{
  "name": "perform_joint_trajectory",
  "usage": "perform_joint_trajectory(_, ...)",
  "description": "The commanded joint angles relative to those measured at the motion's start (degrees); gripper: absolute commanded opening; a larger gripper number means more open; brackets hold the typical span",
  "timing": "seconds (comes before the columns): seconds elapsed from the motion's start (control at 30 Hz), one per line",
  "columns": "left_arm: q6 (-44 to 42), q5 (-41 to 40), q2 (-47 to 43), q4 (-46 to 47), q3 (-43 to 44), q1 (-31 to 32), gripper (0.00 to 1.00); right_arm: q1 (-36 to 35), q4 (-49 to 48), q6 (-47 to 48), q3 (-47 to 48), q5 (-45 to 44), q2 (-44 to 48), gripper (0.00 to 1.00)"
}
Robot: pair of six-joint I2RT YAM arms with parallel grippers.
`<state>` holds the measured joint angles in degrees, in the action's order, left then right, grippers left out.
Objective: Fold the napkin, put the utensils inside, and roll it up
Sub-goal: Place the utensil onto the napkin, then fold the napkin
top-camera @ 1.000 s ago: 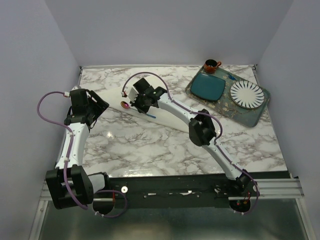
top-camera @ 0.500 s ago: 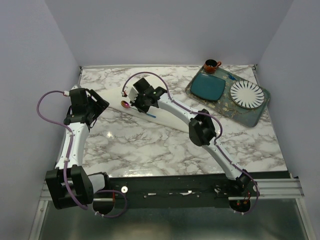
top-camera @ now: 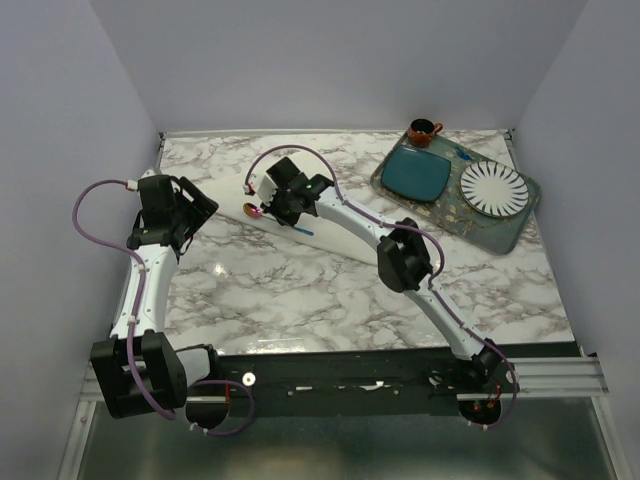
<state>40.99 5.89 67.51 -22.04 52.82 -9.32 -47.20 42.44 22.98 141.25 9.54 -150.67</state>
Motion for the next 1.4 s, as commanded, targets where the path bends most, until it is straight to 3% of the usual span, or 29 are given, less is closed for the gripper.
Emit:
perform_joint_trajectory(0.0, 0.23, 0.53, 0.17, 0.86, 1.76, -0.17, 0.85, -0.52, -1.65, 0.57, 0.25, -0.58, -0.50, 0.15)
perform_joint_trajectory(0.1, 1.81, 1.40, 1.49, 1.91, 1.85, -1.13, 0.88, -0.52, -1.65, 0.66, 0.60, -0.05, -0.50, 0.21)
perform_joint_trajectory(0.13, 2.33, 2.10, 1.84, 2.79, 1.68, -1.40, 0.99, -0.52, -1.57, 0.40, 0.78, 0.30, -0.41, 0.22)
perform_joint_trajectory(0.17, 3.12, 2.28, 2.97, 3.32, 1.76, -1.66, 0.99, -0.52, -1.48, 0.22, 0.95, 0.39, -0.67, 0.23)
perform_joint_trajectory(0.27, 4.53, 1.68, 6.13, 3.93, 3.87, -2.72, 0.99, -0.52, -0.60, -2.31, 2.88, 0.74, -0.76, 0.36)
perform_joint_trajectory(0.33, 4.97, 1.67, 7.98, 4.90, 5.36, -3.07, 0.99, -0.52, 1.33, -4.78, 4.20, 0.31, 0.72, 0.52)
perform_joint_trajectory(0.4, 5.32, 0.09, 11.50, 6.92, 6.33, -3.16, 0.95, -0.44, 1.77, -10.48, 3.69, -2.31, 6.75, 0.67)
perform_joint_trajectory(0.5, 6.73, -1.67, 17.38, 10.26, 7.03, -4.21, 0.82, 0.79, -2.68, -18.57, -7.62, -2.78, 16.96, 0.77)
perform_joint_trajectory(0.53, 7.78, -2.28, 18.79, 11.31, 7.04, -4.74, 0.77, 1.84, -4.27, -19.98, -11.05, -2.34, 24.38, 0.80)
perform_joint_trajectory(0.6, 9.97, -2.12, 22.66, 13.68, 7.21, -6.67, 0.68, 3.07, -7.00, -22.80, -19.73, -1.20, 30.14, 0.82)
perform_joint_trajectory(0.7, 13.76, -0.70, 26.70, 20.01, 7.38, -8.78, 0.62, 5.36, -7.02, -24.37, -27.74, -0.23, 37.54, 0.82)
perform_joint_trajectory(0.8, 15.34, -2.90, 31.45, 21.78, 10.27, -9.75, 0.63, 7.03, -7.80, -25.35, -33.65, 1.35, 42.20, 0.83)
perform_joint_trajectory(1.0, 19.21, -5.62, 37.69, 29.86, 10.55, -10.36, 0.73, 9.32, -10.26, -26.67, -43.68, 6.80, 46.95, 0.83)
perform_joint_trajectory(1.37, 21.76, -7.39, 46.56, 34.43, 15.38, -12.38, 0.66, 10.29, -13.95, -26.06, -51.25, 7.95, 52.58, 0.84)
